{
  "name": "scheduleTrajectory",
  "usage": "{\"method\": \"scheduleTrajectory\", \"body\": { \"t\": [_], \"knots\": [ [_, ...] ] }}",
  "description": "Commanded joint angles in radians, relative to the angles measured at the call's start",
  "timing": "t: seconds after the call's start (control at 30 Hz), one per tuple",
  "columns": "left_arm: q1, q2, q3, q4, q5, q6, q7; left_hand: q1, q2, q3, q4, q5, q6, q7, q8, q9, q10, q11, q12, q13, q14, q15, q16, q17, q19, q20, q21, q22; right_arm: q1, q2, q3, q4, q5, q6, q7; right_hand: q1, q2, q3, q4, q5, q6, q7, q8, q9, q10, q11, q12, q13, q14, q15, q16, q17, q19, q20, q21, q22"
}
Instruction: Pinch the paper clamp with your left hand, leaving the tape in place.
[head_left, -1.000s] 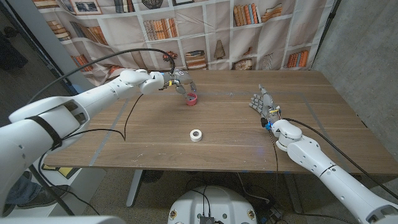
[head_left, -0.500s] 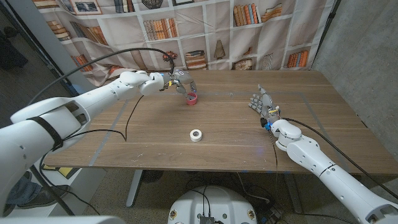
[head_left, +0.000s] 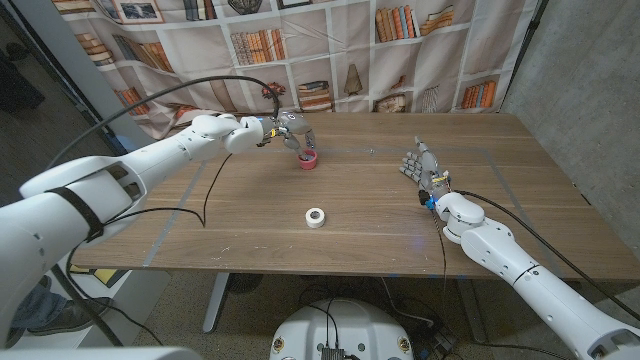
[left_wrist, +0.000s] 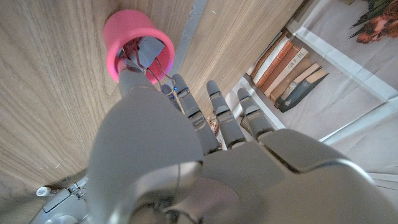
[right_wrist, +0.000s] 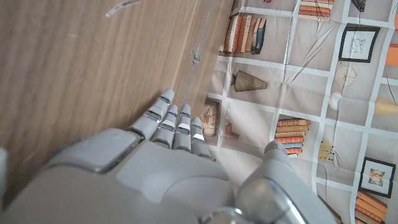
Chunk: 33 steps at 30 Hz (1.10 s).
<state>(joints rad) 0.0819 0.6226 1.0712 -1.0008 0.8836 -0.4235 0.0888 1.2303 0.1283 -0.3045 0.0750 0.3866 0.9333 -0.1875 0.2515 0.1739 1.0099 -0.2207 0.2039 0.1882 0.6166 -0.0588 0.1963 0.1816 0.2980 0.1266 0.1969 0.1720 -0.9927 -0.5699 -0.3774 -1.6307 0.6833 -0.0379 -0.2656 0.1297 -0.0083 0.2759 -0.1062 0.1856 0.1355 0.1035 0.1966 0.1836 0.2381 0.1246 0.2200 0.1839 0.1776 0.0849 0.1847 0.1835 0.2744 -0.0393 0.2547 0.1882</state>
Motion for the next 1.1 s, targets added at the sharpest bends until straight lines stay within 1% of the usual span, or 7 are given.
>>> {"method": "scheduleTrajectory", "body": {
  "t": [0.03,0.37,0.7,0.87,1.07,1.1],
  "knots": [
    [-0.001,-0.001,-0.011,-0.003,-0.022,0.000,0.007,0.023,0.032,0.005,0.016,-0.008,0.071,-0.009,-0.004,0.004,0.021,0.000,0.003,0.004,0.017,-0.149,0.003,0.000,0.013,0.001,0.004,0.003,-0.002,0.000,0.003,-0.001,0.001,0.005,-0.001,-0.001,0.007,-0.004,0.000,-0.001,0.001,0.000,0.000,0.006,0.009,-0.004,-0.005,0.002,0.007,0.002,-0.001,0.003,0.007,-0.009,-0.002,0.004],
    [0.006,0.015,-0.036,-0.051,-0.037,0.022,-0.020,0.031,0.033,0.004,0.024,-0.014,0.088,0.000,-0.008,0.004,0.032,0.000,-0.001,0.004,0.031,-0.149,0.002,-0.001,0.022,-0.003,0.005,0.003,0.001,0.002,0.003,0.005,0.002,0.011,0.006,-0.001,0.007,-0.005,0.000,-0.001,0.000,0.000,-0.001,0.006,0.009,-0.004,-0.005,0.002,0.007,0.002,-0.001,0.003,0.007,-0.009,-0.002,0.004],
    [0.009,0.021,-0.048,-0.084,-0.035,0.028,-0.047,0.040,0.035,0.004,0.029,-0.019,0.092,0.001,-0.015,0.004,0.040,0.001,-0.004,0.003,0.036,-0.150,0.000,-0.001,0.025,-0.002,0.004,0.003,0.006,0.005,0.003,0.013,0.003,0.019,0.014,-0.001,0.008,-0.005,0.000,-0.001,0.000,0.000,-0.001,0.006,0.010,-0.004,-0.005,0.002,0.008,0.002,-0.001,0.002,0.007,-0.008,-0.003,0.004],
    [0.022,0.039,-0.066,-0.136,-0.035,0.043,-0.068,0.047,0.036,0.005,0.032,-0.022,0.109,0.001,-0.014,0.004,0.046,0.001,-0.006,0.003,0.041,-0.149,-0.001,-0.001,0.028,-0.005,0.003,0.004,0.004,0.009,0.004,0.020,0.004,0.031,0.020,-0.001,0.008,-0.006,0.000,-0.001,0.000,0.001,-0.001,0.006,0.010,-0.004,-0.005,0.002,0.008,0.003,-0.001,0.002,0.008,-0.009,-0.003,0.004],
    [0.045,0.070,-0.099,-0.223,-0.028,0.073,-0.095,0.050,0.036,0.005,0.036,-0.025,0.111,0.002,-0.018,0.004,0.050,0.001,-0.007,0.003,0.044,-0.148,-0.002,-0.001,0.031,-0.007,0.004,0.004,-0.002,0.012,0.005,0.024,0.005,0.047,0.028,-0.001,0.008,-0.006,0.000,-0.001,0.000,0.001,-0.001,0.006,0.010,-0.003,-0.005,0.002,0.007,0.003,-0.001,0.002,0.008,-0.009,-0.003,0.004],
    [0.046,0.069,-0.102,-0.223,-0.026,0.073,-0.096,0.050,0.036,0.005,0.036,-0.025,0.111,0.002,-0.018,0.004,0.050,0.001,-0.007,0.003,0.044,-0.148,-0.002,-0.001,0.031,-0.007,0.004,0.004,-0.002,0.012,0.005,0.024,0.005,0.048,0.028,-0.001,0.008,-0.006,0.000,-0.001,0.001,0.002,0.000,0.006,0.010,-0.003,-0.005,0.002,0.007,0.003,-0.001,0.002,0.008,-0.009,-0.003,0.004]
  ]
}}
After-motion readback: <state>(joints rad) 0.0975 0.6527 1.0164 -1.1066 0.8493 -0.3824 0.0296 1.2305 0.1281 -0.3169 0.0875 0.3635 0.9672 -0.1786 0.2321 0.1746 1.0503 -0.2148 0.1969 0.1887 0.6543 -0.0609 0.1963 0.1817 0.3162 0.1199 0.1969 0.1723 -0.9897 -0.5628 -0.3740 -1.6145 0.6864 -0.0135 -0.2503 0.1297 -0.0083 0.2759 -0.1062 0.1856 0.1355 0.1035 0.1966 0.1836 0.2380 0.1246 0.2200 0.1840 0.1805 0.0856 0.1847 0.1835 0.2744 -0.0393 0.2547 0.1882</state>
